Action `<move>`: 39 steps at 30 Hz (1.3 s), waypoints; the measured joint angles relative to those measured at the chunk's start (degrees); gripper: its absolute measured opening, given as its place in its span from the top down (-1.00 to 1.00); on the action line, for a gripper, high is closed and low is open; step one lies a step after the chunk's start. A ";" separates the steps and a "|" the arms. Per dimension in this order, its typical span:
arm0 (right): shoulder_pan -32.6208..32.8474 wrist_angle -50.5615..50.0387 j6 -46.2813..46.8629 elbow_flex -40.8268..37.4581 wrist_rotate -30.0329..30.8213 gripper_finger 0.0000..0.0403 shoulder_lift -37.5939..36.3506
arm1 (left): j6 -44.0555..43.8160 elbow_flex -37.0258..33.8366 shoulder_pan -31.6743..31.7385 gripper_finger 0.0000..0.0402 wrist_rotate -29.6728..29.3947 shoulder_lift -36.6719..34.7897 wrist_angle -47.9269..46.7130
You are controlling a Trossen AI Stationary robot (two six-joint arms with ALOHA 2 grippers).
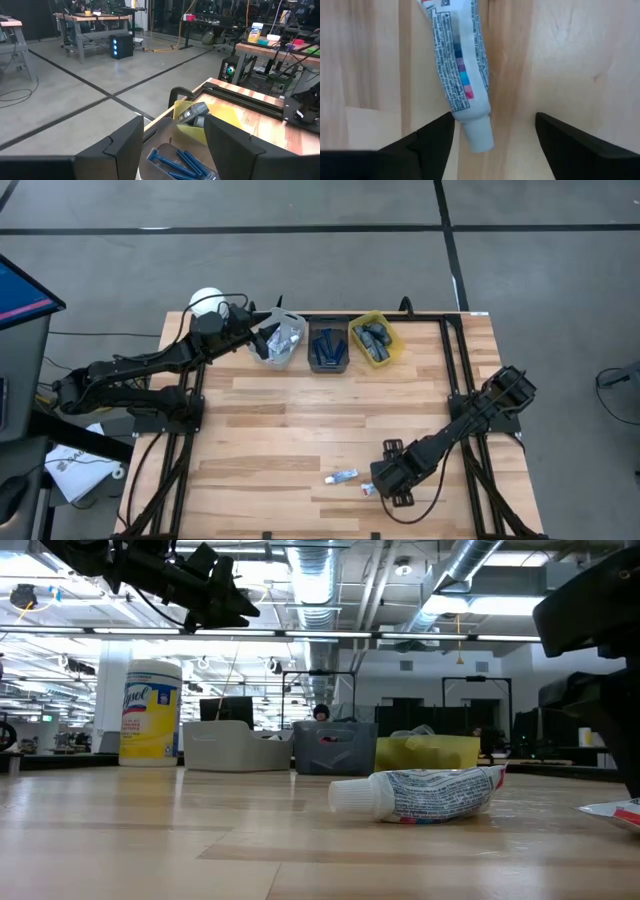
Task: Pick & Place Travel size toiletries
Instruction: Put the toothpaste into the gray bin
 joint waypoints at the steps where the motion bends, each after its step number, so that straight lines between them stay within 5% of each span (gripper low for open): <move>1: -0.01 0.01 0.19 -0.05 0.04 -0.31 -0.31 | 0.00 0.00 0.00 -0.01 0.06 0.01 0.01; 20: -0.44 -0.94 -0.44 -0.16 0.07 0.97 -0.22 | -0.02 0.00 0.00 0.02 0.12 0.01 0.02; 25: -0.39 -1.93 -1.73 -0.14 -0.05 0.75 -0.67 | -0.02 0.00 0.00 0.02 0.10 0.01 0.03; 35: -0.95 -8.65 -14.46 -0.37 1.63 -0.07 -4.77 | -0.02 0.00 0.00 0.01 0.08 0.01 0.03; 39: -1.51 -7.96 -24.02 1.62 1.79 -0.15 -4.66 | -0.02 0.00 0.00 0.01 0.04 0.01 0.01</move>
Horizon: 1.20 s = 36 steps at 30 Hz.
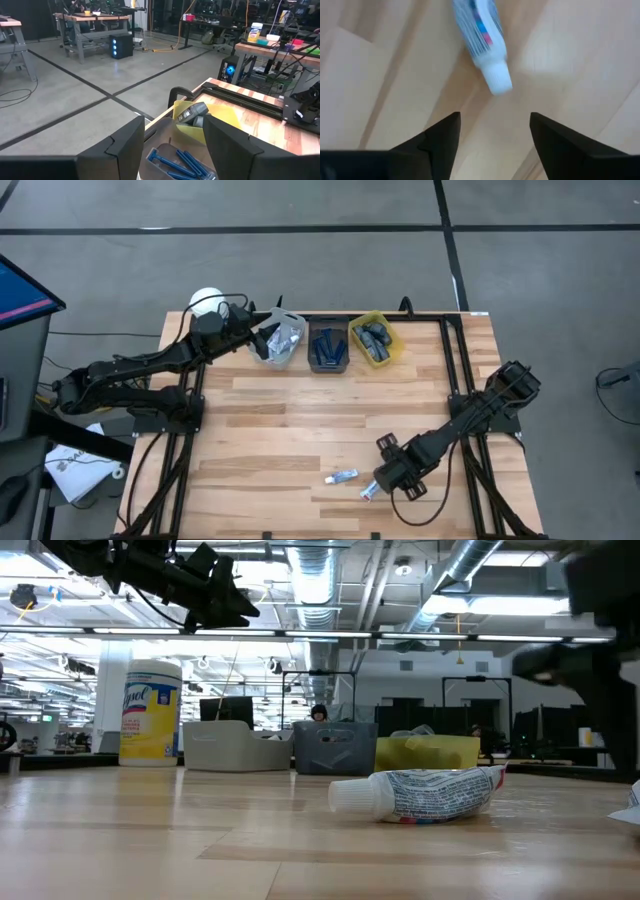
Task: Pick & Place Travel size toiletries
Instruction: Put the toothpaste into the gray bin
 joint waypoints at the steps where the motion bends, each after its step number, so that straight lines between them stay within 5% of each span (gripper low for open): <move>1: 0.03 0.38 -2.19 0.37 0.02 -0.15 0.00 | 0.00 0.00 0.00 0.01 -0.06 0.00 0.03; 10: -0.39 1.83 -13.45 0.91 0.14 0.05 -0.07 | -0.11 0.00 -0.01 0.01 -0.11 0.00 0.02; 24: -1.36 7.03 -13.96 2.23 0.14 -0.04 3.87 | -1.18 0.00 -0.02 0.01 0.11 -0.29 -0.10; 36: -1.51 6.76 -13.52 2.09 0.00 0.23 4.63 | -1.03 0.02 -0.02 0.01 0.17 -1.09 -0.23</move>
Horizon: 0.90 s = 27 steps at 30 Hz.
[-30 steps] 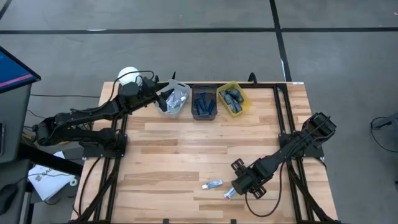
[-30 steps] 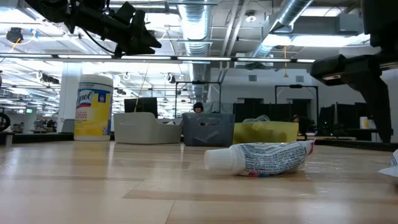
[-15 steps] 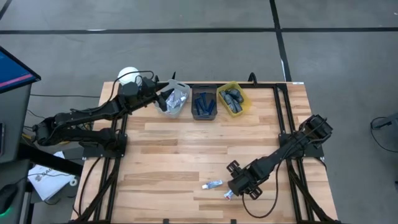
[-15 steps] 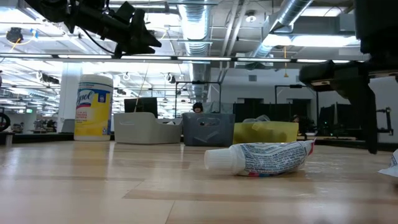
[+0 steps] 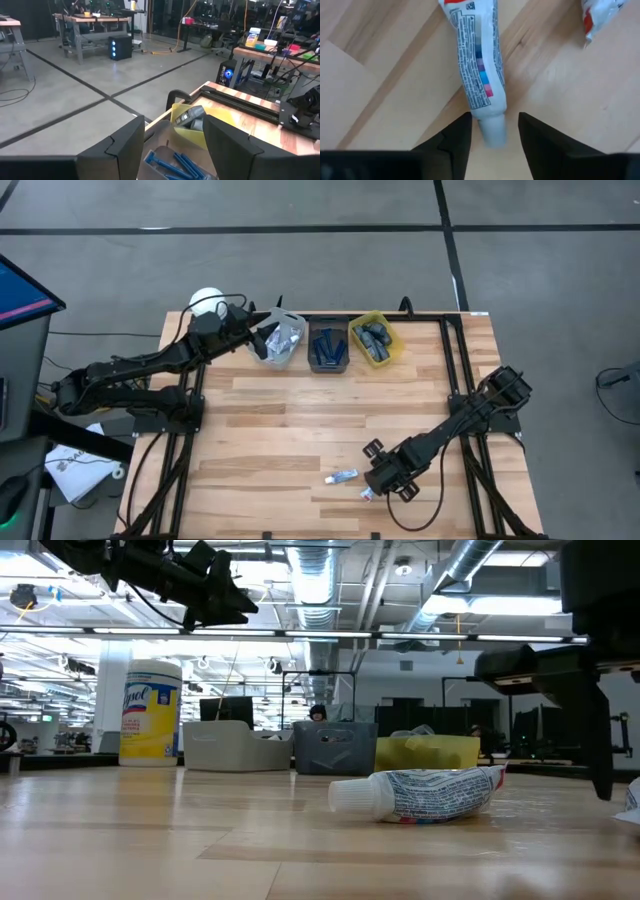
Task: Pick & Place Travel size toiletries
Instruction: Put the toothpaste into the gray bin
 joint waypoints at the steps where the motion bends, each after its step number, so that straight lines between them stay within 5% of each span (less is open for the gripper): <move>1: -0.02 -0.06 -0.02 0.00 0.00 0.26 0.00 | 0.00 0.00 0.00 0.01 0.00 0.00 -0.01; 12: -0.02 -0.40 0.86 0.00 -0.20 0.71 0.00 | 0.00 0.00 0.00 0.02 0.04 0.00 0.04; 21: -0.12 -4.58 9.10 0.04 -0.17 0.77 -1.25 | -0.39 0.00 0.00 0.02 1.06 0.00 0.06; 27: -1.00 -7.94 17.16 0.04 1.11 0.77 -9.32 | -5.57 0.00 0.00 0.02 7.77 0.02 0.07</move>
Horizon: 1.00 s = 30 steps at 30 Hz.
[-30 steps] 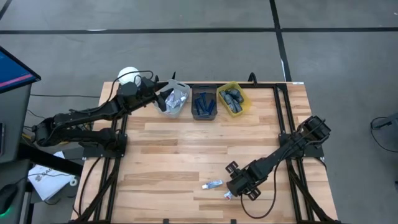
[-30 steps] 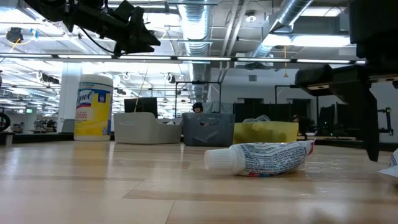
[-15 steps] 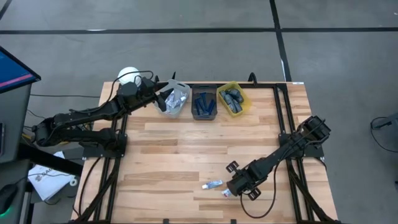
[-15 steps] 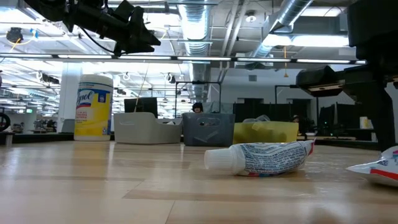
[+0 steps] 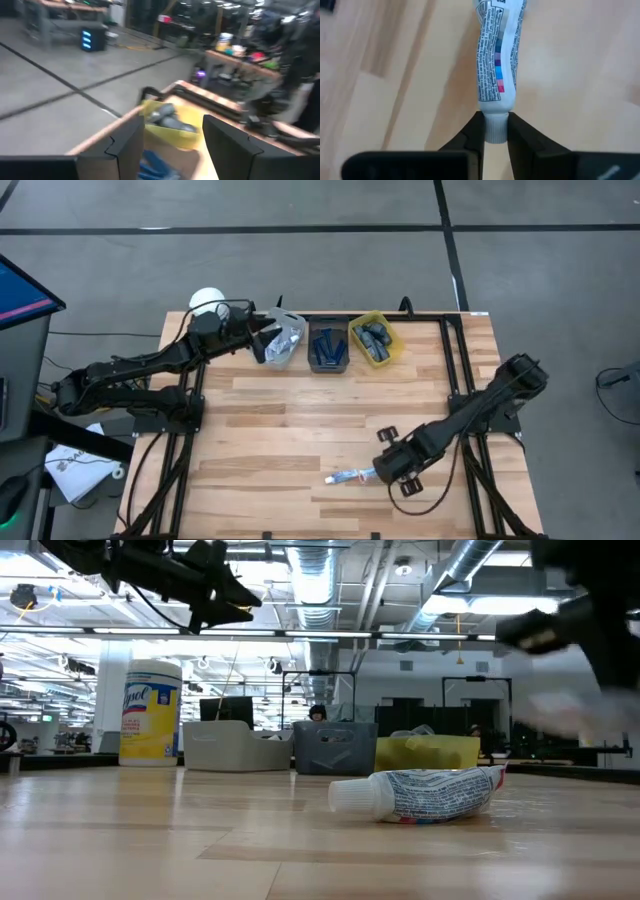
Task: Pick & Place Travel size toiletries
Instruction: Put the toothpaste into the gray bin
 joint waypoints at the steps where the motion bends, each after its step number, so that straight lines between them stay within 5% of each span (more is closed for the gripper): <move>1: -0.38 -0.85 1.48 0.00 1.27 0.77 -1.67 | -1.21 0.00 0.00 0.02 1.86 0.00 0.05; 8: -7.11 -6.70 8.22 0.00 14.77 0.77 -12.44 | -19.41 0.00 -0.03 0.02 16.06 0.00 0.28; 14: -17.31 -6.96 5.08 0.00 19.57 0.77 -14.77 | -31.94 0.00 -2.98 0.02 18.70 0.00 0.34; 25: -29.79 -2.25 -5.16 9.77 28.12 0.77 -7.61 | -34.27 -0.02 -11.35 0.02 0.73 1.11 0.72; 30: -32.36 -0.57 -10.31 19.95 29.87 0.77 -2.29 | -36.91 -0.02 -12.27 0.02 -1.47 4.28 5.43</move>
